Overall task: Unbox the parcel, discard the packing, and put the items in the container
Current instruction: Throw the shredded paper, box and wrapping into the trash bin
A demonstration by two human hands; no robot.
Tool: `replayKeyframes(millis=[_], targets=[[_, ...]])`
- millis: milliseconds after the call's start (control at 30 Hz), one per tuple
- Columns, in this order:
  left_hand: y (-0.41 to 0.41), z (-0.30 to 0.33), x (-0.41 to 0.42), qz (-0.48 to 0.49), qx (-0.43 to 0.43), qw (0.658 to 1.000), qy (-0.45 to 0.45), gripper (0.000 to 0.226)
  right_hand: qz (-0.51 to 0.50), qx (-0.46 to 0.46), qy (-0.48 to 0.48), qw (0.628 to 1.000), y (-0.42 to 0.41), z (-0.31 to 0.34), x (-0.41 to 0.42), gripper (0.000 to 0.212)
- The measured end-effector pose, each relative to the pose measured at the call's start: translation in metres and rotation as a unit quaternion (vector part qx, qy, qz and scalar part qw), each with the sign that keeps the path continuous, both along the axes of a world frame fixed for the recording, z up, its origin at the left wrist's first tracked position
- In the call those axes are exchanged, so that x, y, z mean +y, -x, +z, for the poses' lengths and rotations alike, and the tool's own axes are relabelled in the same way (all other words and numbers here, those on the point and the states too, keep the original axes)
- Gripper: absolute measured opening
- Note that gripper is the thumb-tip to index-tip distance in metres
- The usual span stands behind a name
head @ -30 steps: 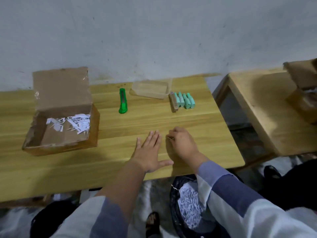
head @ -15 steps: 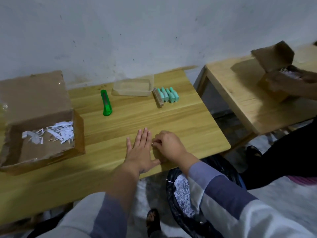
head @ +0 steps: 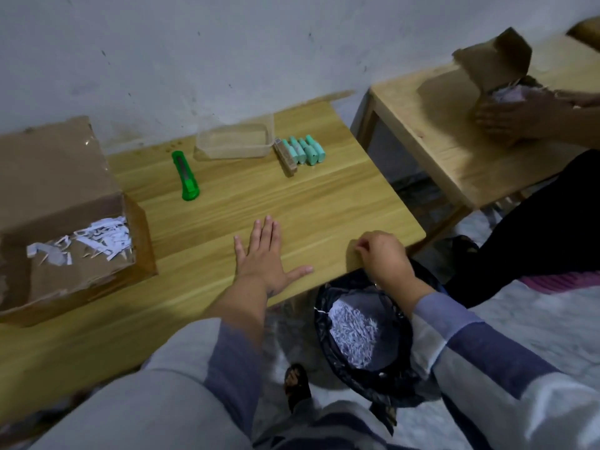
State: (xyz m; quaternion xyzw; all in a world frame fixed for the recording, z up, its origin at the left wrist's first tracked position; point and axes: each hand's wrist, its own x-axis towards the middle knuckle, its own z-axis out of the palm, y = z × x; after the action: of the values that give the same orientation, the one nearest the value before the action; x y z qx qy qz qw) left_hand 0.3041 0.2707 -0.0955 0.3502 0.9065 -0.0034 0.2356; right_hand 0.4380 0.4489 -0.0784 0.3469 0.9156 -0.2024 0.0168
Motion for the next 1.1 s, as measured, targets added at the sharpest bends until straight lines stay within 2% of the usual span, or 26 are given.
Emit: replayKeyframes(millis=[100, 167, 400, 533, 567, 700, 800, 967, 1100], targets=[[0.0, -0.001, -0.002, -0.003, 0.006, 1.0, -0.003, 0.119, -0.12, 0.054, 0.009, 0.991, -0.044, -0.008, 0.014, 0.016], [-0.001, -0.002, -0.002, -0.005, 0.011, 1.0, -0.007, 0.117, -0.163, 0.064, 0.025, 0.984, -0.07, -0.012, 0.019, 0.012], [-0.003, -0.004, -0.002, -0.013, 0.024, 0.999, -0.018, 0.117, -0.197, -0.016, 0.052, 0.979, -0.106, -0.027, 0.021, 0.02], [-0.003, -0.004, -0.003, -0.016, 0.026, 0.999, -0.018, 0.117, -0.224, -0.017, 0.044, 0.974, -0.109, -0.026, 0.021, 0.012], [-0.003, -0.004, -0.003, -0.017, 0.027, 0.999, -0.018, 0.117, -0.227, -0.028, 0.048, 0.972, -0.11, -0.026, 0.022, 0.012], [-0.003, -0.004, -0.003, -0.02, 0.027, 0.999, -0.019, 0.117, -0.221, -0.083, 0.079, 0.969, -0.111, -0.029, 0.025, 0.038], [-0.003, -0.004, -0.003, -0.019, 0.024, 0.999, -0.025, 0.116, -0.208, -0.105, 0.098, 0.968, -0.112, -0.028, 0.022, 0.048], [-0.001, 0.0, -0.001, -0.013, 0.008, 1.0, -0.02, 0.114, -0.176, -0.104, 0.102, 0.974, -0.105, -0.018, 0.018, 0.041], [0.002, 0.014, -0.005, -0.011, -0.015, 0.999, -0.043, 0.097, -0.129, -0.08, 0.095, 0.984, -0.086, 0.004, 0.007, 0.036]])
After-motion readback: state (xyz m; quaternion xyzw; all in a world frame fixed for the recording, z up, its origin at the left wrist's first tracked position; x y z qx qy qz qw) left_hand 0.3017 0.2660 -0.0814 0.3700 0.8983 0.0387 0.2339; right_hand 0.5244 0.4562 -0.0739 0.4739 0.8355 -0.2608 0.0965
